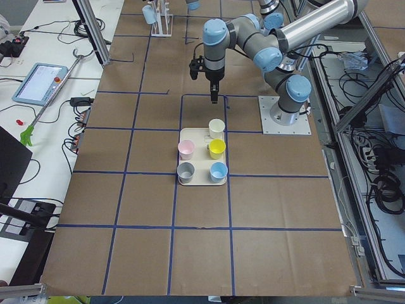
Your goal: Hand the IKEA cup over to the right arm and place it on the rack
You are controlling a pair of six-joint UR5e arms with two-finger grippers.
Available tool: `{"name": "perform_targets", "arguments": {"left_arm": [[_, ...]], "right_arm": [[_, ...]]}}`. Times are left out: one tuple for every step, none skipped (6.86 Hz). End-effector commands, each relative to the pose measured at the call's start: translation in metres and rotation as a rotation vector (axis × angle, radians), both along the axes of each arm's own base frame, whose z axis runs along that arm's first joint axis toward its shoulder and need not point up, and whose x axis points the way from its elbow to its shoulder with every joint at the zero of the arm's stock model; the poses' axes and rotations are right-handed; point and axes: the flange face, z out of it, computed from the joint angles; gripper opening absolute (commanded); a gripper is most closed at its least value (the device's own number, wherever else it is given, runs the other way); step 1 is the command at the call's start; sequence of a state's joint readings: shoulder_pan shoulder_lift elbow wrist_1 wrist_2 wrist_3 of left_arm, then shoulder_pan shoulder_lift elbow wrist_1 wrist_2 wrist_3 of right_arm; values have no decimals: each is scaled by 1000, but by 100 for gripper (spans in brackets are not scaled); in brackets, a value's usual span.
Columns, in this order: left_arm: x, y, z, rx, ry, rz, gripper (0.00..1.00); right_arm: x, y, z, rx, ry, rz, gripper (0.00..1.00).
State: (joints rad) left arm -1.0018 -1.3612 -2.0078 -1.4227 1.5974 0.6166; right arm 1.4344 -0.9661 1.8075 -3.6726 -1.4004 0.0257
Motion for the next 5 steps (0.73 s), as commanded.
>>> {"name": "perform_targets", "arguments": {"left_arm": [[11, 10, -40, -12, 1, 8, 97], [9, 10, -55, -12, 3, 8, 97], [8, 12, -71, -25, -2, 10, 97], [6, 15, -88, -31, -5, 12, 97], [4, 17, -110, -40, -8, 13, 97]], "right_arm": [[9, 8, 28, -41, 0, 12, 100], [17, 16, 51, -76, -1, 25, 100], [27, 26, 76, -113, -40, 27, 100], [39, 40, 94, -131, -116, 29, 100], [56, 63, 99, -113, -219, 38, 100]]}}
